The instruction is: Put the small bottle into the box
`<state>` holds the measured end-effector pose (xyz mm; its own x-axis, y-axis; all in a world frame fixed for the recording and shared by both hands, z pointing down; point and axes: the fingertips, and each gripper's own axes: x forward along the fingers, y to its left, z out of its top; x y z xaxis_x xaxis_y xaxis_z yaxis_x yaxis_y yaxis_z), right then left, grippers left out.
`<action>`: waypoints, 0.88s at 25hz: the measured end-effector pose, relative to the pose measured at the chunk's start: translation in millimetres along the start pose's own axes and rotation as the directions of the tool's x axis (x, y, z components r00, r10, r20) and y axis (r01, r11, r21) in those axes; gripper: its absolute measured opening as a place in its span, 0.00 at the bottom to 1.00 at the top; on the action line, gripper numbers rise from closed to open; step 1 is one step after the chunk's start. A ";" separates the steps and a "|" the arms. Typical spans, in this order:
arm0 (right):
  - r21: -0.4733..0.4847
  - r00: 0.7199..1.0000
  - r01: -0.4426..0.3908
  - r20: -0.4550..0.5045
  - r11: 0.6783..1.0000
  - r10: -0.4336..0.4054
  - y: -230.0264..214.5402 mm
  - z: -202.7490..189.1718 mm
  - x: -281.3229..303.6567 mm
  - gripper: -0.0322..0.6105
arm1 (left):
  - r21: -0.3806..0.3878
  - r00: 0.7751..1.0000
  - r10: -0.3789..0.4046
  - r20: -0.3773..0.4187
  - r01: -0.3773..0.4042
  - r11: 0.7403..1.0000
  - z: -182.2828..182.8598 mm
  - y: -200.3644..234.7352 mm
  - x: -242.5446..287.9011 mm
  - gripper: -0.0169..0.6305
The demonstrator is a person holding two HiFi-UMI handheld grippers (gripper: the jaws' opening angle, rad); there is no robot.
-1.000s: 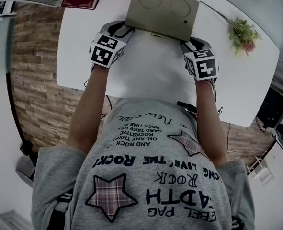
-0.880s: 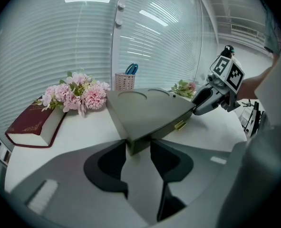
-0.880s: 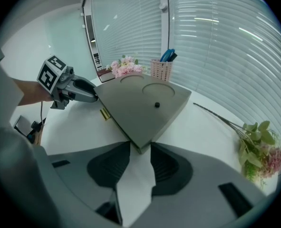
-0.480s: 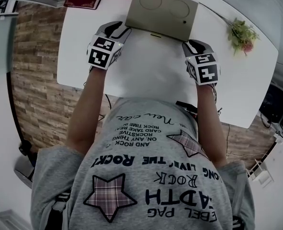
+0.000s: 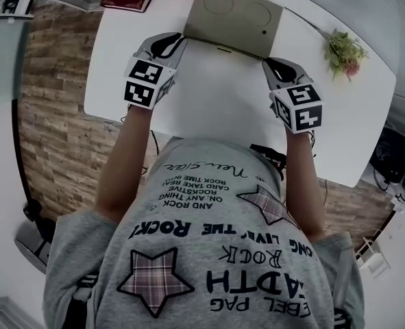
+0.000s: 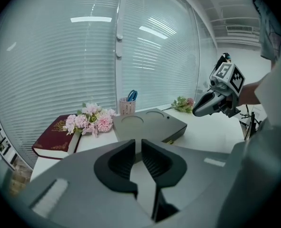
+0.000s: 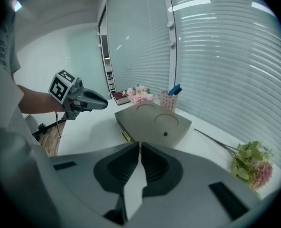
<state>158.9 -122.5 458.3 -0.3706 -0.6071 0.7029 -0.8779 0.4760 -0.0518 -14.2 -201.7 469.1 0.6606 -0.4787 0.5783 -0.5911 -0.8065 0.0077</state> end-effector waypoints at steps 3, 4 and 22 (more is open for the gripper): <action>0.002 0.999 0.000 0.049 1.000 0.000 1.2 11.3 -9.1 0.09 | 0.032 1.000 -0.003 0.023 0.003 0.999 12.9 -9.7 -9.3 0.09; 0.004 0.998 0.002 0.067 1.000 -0.002 1.2 15.2 -12.7 0.09 | 0.033 0.999 -0.004 0.042 0.002 0.999 19.9 -13.0 -13.0 0.08; -0.064 0.924 0.037 0.383 0.997 -0.009 21.8 109.4 -108.4 0.08 | 0.004 0.941 0.053 0.335 -0.058 0.998 126.1 -36.6 -90.8 0.04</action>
<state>146.9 -115.9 303.4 -0.4501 -0.8088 0.3784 -0.8698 0.4931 0.0194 5.9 -172.4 313.4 0.7454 -0.6091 0.2709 -0.6262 -0.7791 -0.0291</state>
